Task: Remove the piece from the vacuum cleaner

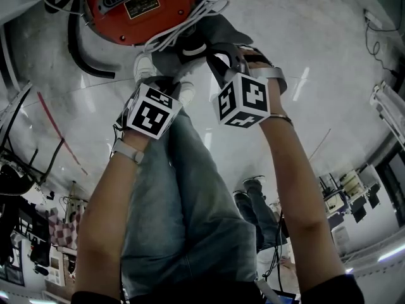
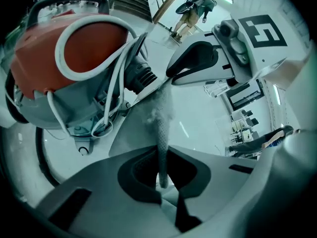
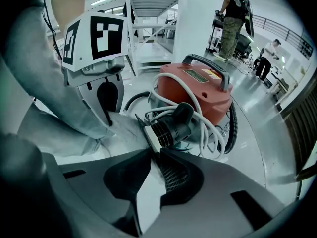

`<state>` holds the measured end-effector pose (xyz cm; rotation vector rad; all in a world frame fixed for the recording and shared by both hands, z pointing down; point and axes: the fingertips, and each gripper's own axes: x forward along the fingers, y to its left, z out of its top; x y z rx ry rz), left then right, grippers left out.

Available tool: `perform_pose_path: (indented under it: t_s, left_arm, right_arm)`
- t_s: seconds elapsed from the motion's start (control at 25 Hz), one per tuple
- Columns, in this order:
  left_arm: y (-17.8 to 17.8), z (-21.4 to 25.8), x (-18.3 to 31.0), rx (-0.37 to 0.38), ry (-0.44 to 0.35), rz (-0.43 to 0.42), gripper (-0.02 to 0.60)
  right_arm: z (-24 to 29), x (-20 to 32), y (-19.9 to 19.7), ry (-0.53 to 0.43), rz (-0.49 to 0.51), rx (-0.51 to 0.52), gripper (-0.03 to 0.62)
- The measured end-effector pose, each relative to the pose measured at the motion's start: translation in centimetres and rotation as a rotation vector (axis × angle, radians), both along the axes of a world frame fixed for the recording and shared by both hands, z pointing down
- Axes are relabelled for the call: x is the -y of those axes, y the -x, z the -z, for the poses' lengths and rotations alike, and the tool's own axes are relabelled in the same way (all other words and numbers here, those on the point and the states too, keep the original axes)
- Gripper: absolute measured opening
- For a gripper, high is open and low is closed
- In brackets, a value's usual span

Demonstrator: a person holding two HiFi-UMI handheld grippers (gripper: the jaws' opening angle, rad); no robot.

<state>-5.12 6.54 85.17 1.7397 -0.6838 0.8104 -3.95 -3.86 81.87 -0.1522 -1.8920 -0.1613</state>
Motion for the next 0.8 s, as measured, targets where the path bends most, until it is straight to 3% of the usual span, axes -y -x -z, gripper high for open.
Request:
perform_pose_path:
  t_s: [0.32,0.8]
  left_arm:
    - [-1.1,0.9,-0.3,-0.072,0.039,-0.019,0.032]
    - [-0.5,0.3,-0.7,-0.061,0.048,-0.099,0.032]
  right_arm:
    - [-0.3,0.0,-0.1,0.012,0.017,-0.013,0.091]
    - [-0.5,-0.3,-0.2,0.028,-0.036,-0.011,0.086]
